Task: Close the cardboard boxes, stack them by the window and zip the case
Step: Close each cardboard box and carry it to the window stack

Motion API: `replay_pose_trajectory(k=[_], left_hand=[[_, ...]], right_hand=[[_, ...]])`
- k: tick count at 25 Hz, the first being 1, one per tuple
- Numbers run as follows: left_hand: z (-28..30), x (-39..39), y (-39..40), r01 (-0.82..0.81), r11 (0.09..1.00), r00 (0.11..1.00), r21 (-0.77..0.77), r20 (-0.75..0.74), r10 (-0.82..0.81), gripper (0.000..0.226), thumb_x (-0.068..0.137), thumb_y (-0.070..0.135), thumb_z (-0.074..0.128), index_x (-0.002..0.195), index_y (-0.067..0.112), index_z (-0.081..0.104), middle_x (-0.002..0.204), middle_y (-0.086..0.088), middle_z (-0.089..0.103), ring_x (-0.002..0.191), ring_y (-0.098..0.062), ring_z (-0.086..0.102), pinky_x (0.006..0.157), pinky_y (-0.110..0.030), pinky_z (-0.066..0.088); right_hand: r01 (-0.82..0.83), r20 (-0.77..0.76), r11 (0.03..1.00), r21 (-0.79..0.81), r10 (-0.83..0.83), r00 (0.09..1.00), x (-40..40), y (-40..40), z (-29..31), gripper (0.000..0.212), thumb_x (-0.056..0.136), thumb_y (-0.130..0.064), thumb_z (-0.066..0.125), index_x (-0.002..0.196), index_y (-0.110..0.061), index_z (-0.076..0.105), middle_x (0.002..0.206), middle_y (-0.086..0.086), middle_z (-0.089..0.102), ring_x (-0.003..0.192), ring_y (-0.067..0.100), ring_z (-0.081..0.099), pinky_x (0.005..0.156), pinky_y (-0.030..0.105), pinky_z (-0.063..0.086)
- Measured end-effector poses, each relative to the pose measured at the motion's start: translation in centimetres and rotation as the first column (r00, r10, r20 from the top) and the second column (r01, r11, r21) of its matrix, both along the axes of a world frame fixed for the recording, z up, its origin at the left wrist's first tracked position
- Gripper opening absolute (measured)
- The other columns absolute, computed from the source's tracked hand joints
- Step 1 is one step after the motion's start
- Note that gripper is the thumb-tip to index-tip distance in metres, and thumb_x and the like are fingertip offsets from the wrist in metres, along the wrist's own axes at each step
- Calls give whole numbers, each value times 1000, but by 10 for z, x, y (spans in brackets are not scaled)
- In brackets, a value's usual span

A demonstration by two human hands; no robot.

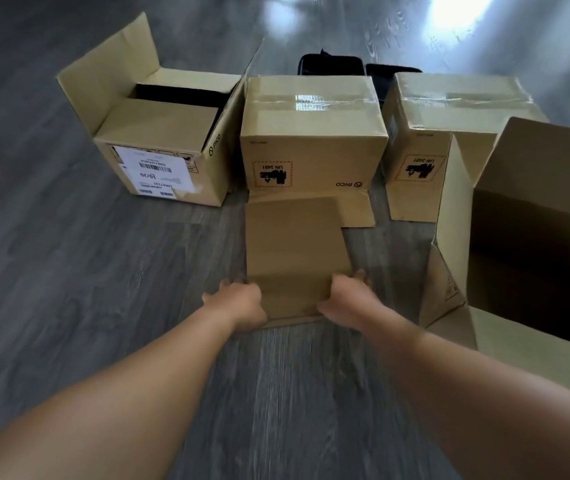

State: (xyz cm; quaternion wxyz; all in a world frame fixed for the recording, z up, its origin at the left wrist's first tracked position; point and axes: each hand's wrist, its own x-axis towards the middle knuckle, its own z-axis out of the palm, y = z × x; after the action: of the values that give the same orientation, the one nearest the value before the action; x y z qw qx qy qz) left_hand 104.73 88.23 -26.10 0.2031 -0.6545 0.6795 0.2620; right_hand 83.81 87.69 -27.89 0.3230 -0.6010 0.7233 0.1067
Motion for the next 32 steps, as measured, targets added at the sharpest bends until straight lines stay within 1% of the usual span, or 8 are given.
replay_pose_trajectory(k=[2, 4, 9, 14, 18, 21, 27, 32], left_hand=[[-8, 1, -4, -44, 999, 995, 6, -92, 44, 65, 87, 36, 57, 144, 9, 41, 154, -14, 34, 140, -36, 32, 111, -51, 36], [-14, 3, -6, -67, 998, 984, -7, -167, 65, 62, 84, 34, 60, 139, 9, 47, 143, -14, 47, 131, -34, 45, 105, -40, 44], [-14, -2, -5, -205, 978, 942, -42, -278, 185, 32, 74, 29, 65, 100, 11, 66, 100, -8, 68, 96, -27, 64, 83, -35, 56], [-10, -6, 4, -216, 975, 951, -50, -238, 199, 25, 74, 11, 61, 97, 1, 60, 118, -23, 57, 108, -38, 58, 88, -40, 53], [-7, -3, 13, -191, 979, 953, -68, -253, 168, 23, 77, 1, 55, 100, -2, 58, 122, -21, 45, 90, -31, 60, 64, -28, 50], [1, -1, 17, -187, 976, 956, -110, -249, 154, 20, 77, 2, 58, 97, -1, 56, 113, -17, 44, 84, -27, 58, 58, -25, 46], [40, 10, 21, -177, 961, 959, -213, -257, 120, 17, 72, 4, 58, 89, 4, 55, 107, -16, 52, 81, -26, 61, 61, -31, 55], [90, 23, 21, -183, 932, 955, -313, -282, 92, 27, 67, 7, 59, 94, 5, 61, 108, -14, 55, 86, -25, 61, 71, -29, 55]], right_hand=[[41, 15, 999, -3, -41, 999, -4, -3, -5, 66, 87, -29, 59, 146, -15, 34, 160, 33, 4, 144, 52, 20, 108, 57, 40], [39, 7, 999, -21, -39, 999, -2, -4, -10, 60, 86, -29, 60, 140, -14, 39, 156, 30, 18, 141, 49, 23, 105, 57, 43], [39, -80, 993, -112, -48, 996, 7, 1, -11, 40, 90, -30, 55, 123, -9, 52, 133, 26, 47, 121, 43, 42, 92, 45, 41], [160, -28, 971, -179, -168, 985, 2, 12, -13, 48, 90, -29, 61, 132, -14, 43, 130, 22, 44, 120, 41, 44, 94, 44, 43], [77, -48, 979, -189, -87, 995, -1, 15, -7, 36, 88, -33, 60, 120, -16, 55, 121, 17, 53, 113, 36, 48, 95, 42, 46], [21, -43, 973, -229, -31, 999, 0, 16, 5, 27, 88, -31, 58, 109, -14, 58, 114, 15, 58, 105, 34, 52, 92, 41, 49], [-3, 15, 947, -321, 9, 1000, 4, 21, 38, 18, 90, -31, 58, 99, -17, 52, 117, 14, 54, 110, 35, 49, 82, 37, 40], [3, 79, 901, -434, 35, 996, 4, 27, 83, 21, 87, -35, 60, 94, -16, 57, 109, 10, 57, 106, 33, 52, 81, 40, 48]])
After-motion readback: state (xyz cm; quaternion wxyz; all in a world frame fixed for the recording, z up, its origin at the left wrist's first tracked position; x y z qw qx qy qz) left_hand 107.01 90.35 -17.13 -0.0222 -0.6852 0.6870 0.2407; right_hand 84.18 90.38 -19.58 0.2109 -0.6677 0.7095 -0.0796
